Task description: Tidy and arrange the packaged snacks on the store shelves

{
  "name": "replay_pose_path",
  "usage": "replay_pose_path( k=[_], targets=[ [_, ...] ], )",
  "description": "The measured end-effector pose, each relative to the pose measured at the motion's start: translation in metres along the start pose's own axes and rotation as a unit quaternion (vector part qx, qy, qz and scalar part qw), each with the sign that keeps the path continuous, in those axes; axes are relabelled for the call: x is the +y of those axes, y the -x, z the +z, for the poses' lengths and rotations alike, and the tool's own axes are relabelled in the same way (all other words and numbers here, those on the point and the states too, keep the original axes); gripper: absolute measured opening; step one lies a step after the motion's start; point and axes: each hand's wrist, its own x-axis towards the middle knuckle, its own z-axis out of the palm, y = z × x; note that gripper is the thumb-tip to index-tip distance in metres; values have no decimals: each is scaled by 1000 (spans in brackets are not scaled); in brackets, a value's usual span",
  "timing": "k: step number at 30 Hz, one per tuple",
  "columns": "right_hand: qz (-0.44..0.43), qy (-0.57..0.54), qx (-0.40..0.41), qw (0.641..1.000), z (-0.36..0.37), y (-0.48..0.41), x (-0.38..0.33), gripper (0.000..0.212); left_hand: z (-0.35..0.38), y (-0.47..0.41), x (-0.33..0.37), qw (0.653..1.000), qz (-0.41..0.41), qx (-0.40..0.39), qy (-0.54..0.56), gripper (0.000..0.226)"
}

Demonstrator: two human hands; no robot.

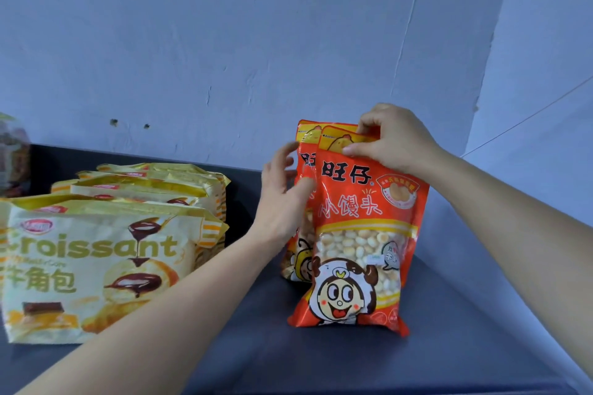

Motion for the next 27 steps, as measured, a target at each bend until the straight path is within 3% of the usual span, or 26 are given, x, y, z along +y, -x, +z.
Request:
replay_pose_path(
  k=[3,7,9,11,14,16,18,23,27],
  targets=[
    [-3,15,9,1000,0,-2,-2,36,6,-2,8,995,12,-41,-90,82],
    [-8,-23,-34,999,-6,-7,-7,40,12,-10,10,993,-39,-8,-110,76],
    [19,-114,-18,993,-9,-13,-6,34,12,-14,10,993,-85,-18,-81,58],
    [109,-234,7,966,-13,-25,2,29,13,-15,12,994,-93,-11,-55,27],
    [277,-282,-86,915,-13,-41,25,14,13,-14,9,995,-59,0,-76,15],
    [323,-244,-185,895,-8,-45,35,9,12,-11,7,994,-39,-2,-101,20],
    [333,-228,-249,880,-1,-46,34,21,8,-11,4,994,-31,-3,-107,24],
    [302,-179,-247,903,4,-49,25,19,6,-11,-1,994,-26,-5,-102,17],
    [236,-183,-124,946,14,-53,22,14,7,-12,-3,992,-10,25,-120,14]
  ],
)
